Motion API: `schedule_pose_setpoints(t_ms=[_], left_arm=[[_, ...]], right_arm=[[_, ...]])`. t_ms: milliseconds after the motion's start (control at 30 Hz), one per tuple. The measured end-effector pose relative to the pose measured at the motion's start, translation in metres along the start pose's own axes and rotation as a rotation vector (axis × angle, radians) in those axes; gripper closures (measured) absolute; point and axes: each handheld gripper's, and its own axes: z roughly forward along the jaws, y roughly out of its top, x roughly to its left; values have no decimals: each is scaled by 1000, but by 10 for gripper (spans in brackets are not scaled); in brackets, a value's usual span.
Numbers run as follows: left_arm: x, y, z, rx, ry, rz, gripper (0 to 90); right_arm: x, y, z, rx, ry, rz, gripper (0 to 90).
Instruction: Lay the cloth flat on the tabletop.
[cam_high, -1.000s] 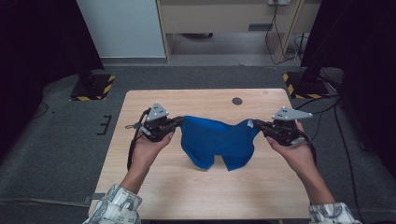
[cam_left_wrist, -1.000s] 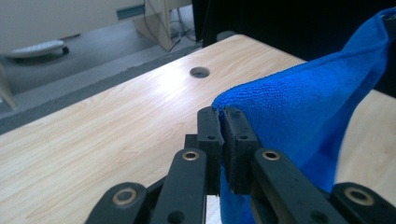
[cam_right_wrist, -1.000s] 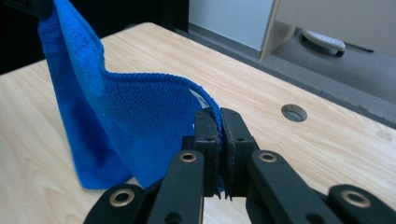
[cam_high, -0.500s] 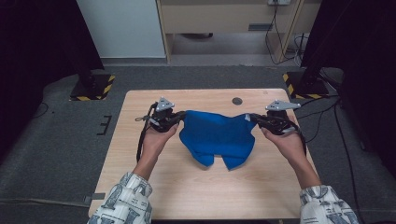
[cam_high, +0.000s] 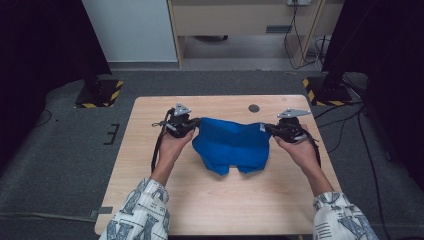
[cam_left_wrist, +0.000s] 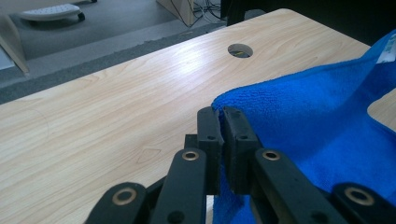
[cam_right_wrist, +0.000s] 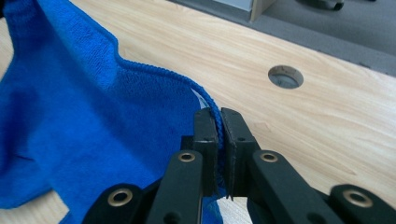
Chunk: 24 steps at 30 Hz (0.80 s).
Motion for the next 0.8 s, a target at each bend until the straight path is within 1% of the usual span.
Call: schedule_pose_setpoints(t_ms=[100, 200, 300, 400, 467, 567, 667, 733, 767, 800], left_arm=[[1, -1, 7, 16, 6, -2, 854], [1, -2, 10, 24, 12, 2, 854], [3, -4, 17, 35, 17, -1, 854], [7, -7, 25, 54, 26, -17, 854], [9, -8, 29, 61, 28, -17, 854], [12, -11, 34, 72, 36, -19, 854], [17, -15, 38, 97, 46, -24, 853], [20, -17, 41, 111, 53, -42, 847], [21, -19, 43, 112, 52, -50, 831], [22, -19, 44, 114, 61, -51, 792]], right_arm=[[-2, -3, 7, 17, -5, 12, 857], [-3, -3, 11, 30, -15, 6, 856], [-5, -4, 14, 40, -25, 32, 853], [-8, -3, 18, 67, -41, 52, 850], [-8, -4, 22, 79, -44, 53, 849], [-9, -5, 33, 101, -46, 46, 850], [-10, -7, 48, 114, -48, 49, 860], [-11, -7, 55, 128, -48, 40, 857], [-11, -8, 59, 140, -50, 40, 842], [-12, -8, 63, 144, -61, 39, 807]])
